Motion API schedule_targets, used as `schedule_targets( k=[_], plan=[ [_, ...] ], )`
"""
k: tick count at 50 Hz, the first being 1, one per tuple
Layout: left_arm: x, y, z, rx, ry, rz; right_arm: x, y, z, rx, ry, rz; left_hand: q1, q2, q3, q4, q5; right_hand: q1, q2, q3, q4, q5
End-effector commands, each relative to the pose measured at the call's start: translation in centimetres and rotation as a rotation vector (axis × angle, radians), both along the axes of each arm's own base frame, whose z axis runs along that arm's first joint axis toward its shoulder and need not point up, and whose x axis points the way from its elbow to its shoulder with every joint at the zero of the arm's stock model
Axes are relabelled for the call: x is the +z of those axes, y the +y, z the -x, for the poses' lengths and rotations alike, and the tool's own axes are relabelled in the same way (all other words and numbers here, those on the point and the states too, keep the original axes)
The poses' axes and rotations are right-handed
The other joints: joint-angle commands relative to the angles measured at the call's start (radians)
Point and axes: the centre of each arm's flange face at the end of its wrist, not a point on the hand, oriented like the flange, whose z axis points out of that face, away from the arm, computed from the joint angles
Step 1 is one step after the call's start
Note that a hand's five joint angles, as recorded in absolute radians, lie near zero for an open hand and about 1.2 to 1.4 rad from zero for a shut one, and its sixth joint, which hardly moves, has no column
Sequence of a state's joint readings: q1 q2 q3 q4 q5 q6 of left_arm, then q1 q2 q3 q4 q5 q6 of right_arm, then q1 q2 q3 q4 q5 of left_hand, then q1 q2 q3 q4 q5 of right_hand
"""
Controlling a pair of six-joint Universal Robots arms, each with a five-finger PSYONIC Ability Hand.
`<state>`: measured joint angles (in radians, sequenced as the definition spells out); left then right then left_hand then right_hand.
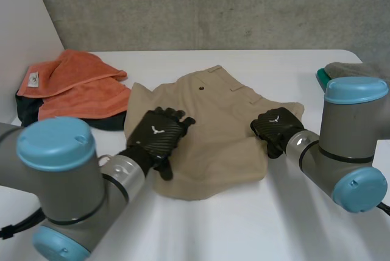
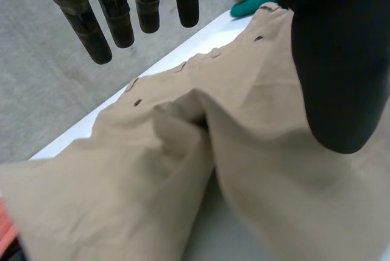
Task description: Fold the laundry.
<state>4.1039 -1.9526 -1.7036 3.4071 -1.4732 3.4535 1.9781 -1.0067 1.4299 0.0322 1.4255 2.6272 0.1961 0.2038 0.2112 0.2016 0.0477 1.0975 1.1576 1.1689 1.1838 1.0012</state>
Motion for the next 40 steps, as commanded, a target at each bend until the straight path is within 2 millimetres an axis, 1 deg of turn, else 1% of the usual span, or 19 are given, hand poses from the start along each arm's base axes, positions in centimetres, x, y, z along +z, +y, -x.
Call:
schedule_targets(
  k=[1, 3, 4, 8, 9, 14, 18, 20, 23, 25, 26, 27, 29, 31, 32, 33, 34, 37, 40],
  plan=[
    [-2.4, 0.7, 2.0, -0.029, -0.026, -0.026, 0.6, 0.9, -0.3, 0.017, -0.01, 0.008, 0.032, 0.024, 0.017, 0.026, 0.005, 0.299, 0.239, 0.227, 0.212, 0.221],
    [-2.9, 0.6, 2.2, -0.024, -0.033, -0.032, 0.7, 1.0, -0.4, 0.019, -0.012, 0.008, 0.198, 0.191, 0.183, 0.193, 0.172, 0.299, 0.239, 0.227, 0.212, 0.221],
    [-3.1, 0.3, 2.3, -0.014, -0.037, -0.03, 0.6, 1.2, -0.4, 0.019, -0.011, 0.005, 0.446, 0.439, 0.431, 0.441, 0.42, 0.299, 0.239, 0.227, 0.212, 0.221],
    [-2.9, -0.6, 2.3, 0.03, -0.034, -0.007, 0.7, 1.7, -0.4, 0.024, -0.008, 0.0, 1.14, 1.132, 1.125, 1.134, 1.114, 0.299, 0.239, 0.227, 0.212, 0.221],
    [-2.8, -0.7, 2.3, 0.04, -0.035, -0.002, 0.7, 1.8, -0.4, 0.025, -0.009, -0.001, 1.2, 1.192, 1.184, 1.194, 1.173, 0.299, 0.239, 0.227, 0.212, 0.221],
    [-1.6, -2.6, 1.2, 0.123, -0.019, 0.035, 1.4, 2.6, -0.8, 0.031, -0.034, 0.002, 1.2, 1.192, 1.185, 1.195, 1.174, 0.299, 0.239, 0.227, 0.212, 0.221],
    [0.6, -5.2, -0.2, 0.199, 0.017, 0.104, 2.0, 4.7, -2.2, 0.068, -0.089, -0.013, 1.2, 1.192, 1.185, 1.195, 1.174, 0.299, 0.239, 0.227, 0.212, 0.221],
    [2.0, -7.1, -1.0, 0.231, 0.037, 0.159, 2.7, 6.2, -3.7, 0.104, -0.154, -0.012, 1.2, 1.192, 1.185, 1.195, 1.174, 0.299, 0.239, 0.227, 0.212, 0.221],
    [2.9, -9.3, -1.9, 0.247, 0.04, 0.204, 2.8, 8.4, -5.8, 0.158, -0.232, -0.038, 1.2, 1.192, 1.185, 1.195, 1.174, 0.255, 0.195, 0.183, 0.168, 0.177],
    [2.8, -10.1, -2.2, 0.242, 0.022, 0.213, 2.2, 9.4, -6.9, 0.181, -0.253, -0.06, 1.2, 1.192, 1.185, 1.195, 1.174, -0.125, -0.186, -0.197, -0.212, -0.204],
    [2.2, -10.7, -2.6, 0.24, -0.005, 0.205, 1.2, 10.4, -7.8, 0.207, -0.248, -0.09, 1.2, 1.192, 1.185, 1.195, 1.174, -0.424, -0.484, -0.495, -0.51, -0.502],
    [1.8, -11.0, -2.7, 0.238, -0.016, 0.199, 0.9, 10.7, -8.2, 0.213, -0.239, -0.091, 1.2, 1.192, 1.185, 1.195, 1.174, -0.52, -0.58, -0.591, -0.606, -0.598],
    [1.2, -11.2, -3.0, 0.232, -0.038, 0.177, 0.4, 10.7, -8.6, 0.198, -0.217, -0.087, 1.2, 1.192, 1.185, 1.195, 1.174, -0.649, -0.709, -0.721, -0.736, -0.728],
    [0.7, -11.0, -3.4, 0.224, -0.058, 0.141, 0.7, 9.7, -8.1, 0.123, -0.181, -0.056, 0.979, 0.971, 0.964, 0.973, 0.952, -0.904, -0.964, -0.976, -0.991, -0.983],
    [0.7, -10.6, -3.5, 0.218, -0.064, 0.122, 1.0, 9.4, -7.8, 0.097, -0.168, -0.048, 0.713, 0.705, 0.698, 0.707, 0.687, -0.923, -0.983, -0.994, -1.009, -1.001],
    [0.8, -10.3, -3.6, 0.216, -0.063, 0.116, 2.0, 8.7, -6.6, 0.04, -0.138, -0.034, 0.614, 0.607, 0.599, 0.609, 0.588, -0.923, -0.983, -0.994, -1.009, -1.001],
    [1.3, -9.6, -3.8, 0.211, -0.056, 0.108, 2.6, 8.4, -6.1, 0.029, -0.127, -0.031, 0.401, 0.393, 0.386, 0.396, 0.375, -0.923, -0.983, -0.994, -1.009, -1.001],
    [2.9, -8.0, -3.9, 0.203, -0.023, 0.107, 3.3, 8.2, -5.1, 0.026, -0.097, -0.041, 0.156, 0.148, 0.141, 0.151, 0.13, -0.923, -0.983, -0.994, -1.009, -1.001],
    [3.8, -6.3, -4.2, 0.2, 0.002, 0.092, 4.7, 8.1, -3.7, 0.036, -0.086, -0.045, 0.135, 0.127, 0.12, 0.129, 0.109, -0.923, -0.983, -0.994, -1.009, -1.001]
  ],
)
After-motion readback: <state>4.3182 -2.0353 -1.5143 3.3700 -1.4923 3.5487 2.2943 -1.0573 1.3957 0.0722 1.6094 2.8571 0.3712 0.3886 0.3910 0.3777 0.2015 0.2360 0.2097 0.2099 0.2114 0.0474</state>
